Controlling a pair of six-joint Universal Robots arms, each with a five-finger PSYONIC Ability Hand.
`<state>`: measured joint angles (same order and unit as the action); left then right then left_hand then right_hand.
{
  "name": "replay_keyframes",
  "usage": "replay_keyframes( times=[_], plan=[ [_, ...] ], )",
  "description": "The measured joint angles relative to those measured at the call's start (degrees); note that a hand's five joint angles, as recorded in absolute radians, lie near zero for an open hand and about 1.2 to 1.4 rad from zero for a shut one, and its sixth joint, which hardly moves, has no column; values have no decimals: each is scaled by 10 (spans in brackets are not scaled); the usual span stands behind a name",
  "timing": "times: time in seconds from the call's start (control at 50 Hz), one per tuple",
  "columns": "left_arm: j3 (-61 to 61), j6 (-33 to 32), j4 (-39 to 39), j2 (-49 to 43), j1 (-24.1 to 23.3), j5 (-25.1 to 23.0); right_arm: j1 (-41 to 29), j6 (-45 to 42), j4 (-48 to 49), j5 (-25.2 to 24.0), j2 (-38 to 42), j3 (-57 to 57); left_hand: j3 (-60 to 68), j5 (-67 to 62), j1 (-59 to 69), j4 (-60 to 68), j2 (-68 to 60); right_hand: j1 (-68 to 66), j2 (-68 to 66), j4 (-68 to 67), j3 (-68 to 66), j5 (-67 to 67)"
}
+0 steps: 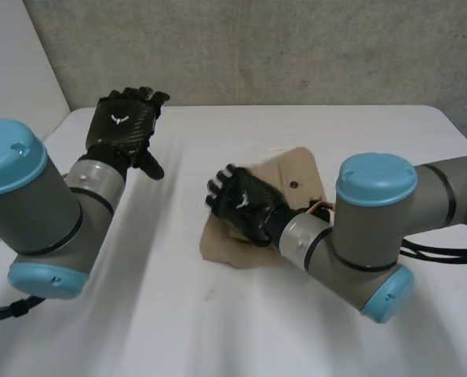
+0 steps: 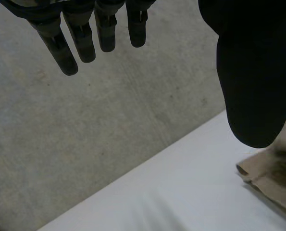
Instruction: Fold the shorts.
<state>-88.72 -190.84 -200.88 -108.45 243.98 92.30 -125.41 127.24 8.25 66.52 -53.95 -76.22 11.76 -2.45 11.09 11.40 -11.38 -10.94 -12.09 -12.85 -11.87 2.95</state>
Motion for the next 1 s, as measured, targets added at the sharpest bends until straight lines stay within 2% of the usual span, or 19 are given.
replay_keyframes(
  times=[0.08,0.12,0.16,0.24,0.3,0.48,0.52,0.64,0.78,0.88,0.9,0.92,0.96,1.0],
  plan=[
    [31,2,2,-25,-13,4,44,149,-2,33,-29,1,0,0,0,0,0,0,1,0,1,0],
    [40,2,2,-34,-19,4,60,197,-3,43,-39,1,0,0,0,0,0,0,1,0,1,0],
    [57,1,4,-53,-32,1,88,288,-6,58,-57,0,0,0,0,0,0,0,1,0,1,0],
    [89,0,9,-91,-60,-14,126,408,-17,72,-73,-3,0,0,0,0,0,0,1,0,2,0],
    [114,0,16,-121,-79,-36,145,446,-31,75,-75,-4,0,0,0,0,0,0,1,0,1,0],
    [201,-5,62,-215,-113,-86,182,459,-66,86,-76,-15,39,-36,51,43,-42,0,1,0,1,0],
    [213,-9,82,-232,-115,-89,185,455,-70,87,-78,-21,79,-75,89,85,-83,0,1,0,2,0],
    [212,-39,128,-253,-119,-87,188,431,-77,85,-81,-39,87,-83,93,92,-91,0,1,0,1,0],
    [209,-78,139,-269,-119,-83,183,388,-78,88,-81,-45,106,-91,116,110,-110,0,1,0,1,0],
    [226,-85,136,-286,-119,-81,181,374,-78,90,-80,-46,256,-244,269,261,-261,0,1,0,1,0],
    [232,-85,135,-291,-119,-79,181,373,-78,90,-80,-47,351,-334,374,356,-363,0,1,0,1,0],
    [234,-86,134,-292,-119,-79,181,373,-78,91,-80,-47,351,-334,374,356,-363,0,1,0,1,0],
    [241,-85,134,-298,-119,-73,180,372,-78,91,-80,-46,512,-492,516,520,-517,0,1,0,1,0],
    [243,-85,133,-299,-119,-66,180,372,-78,91,-80,-45,543,-516,518,553,-549,0,1,0,1,0]
  ],
)
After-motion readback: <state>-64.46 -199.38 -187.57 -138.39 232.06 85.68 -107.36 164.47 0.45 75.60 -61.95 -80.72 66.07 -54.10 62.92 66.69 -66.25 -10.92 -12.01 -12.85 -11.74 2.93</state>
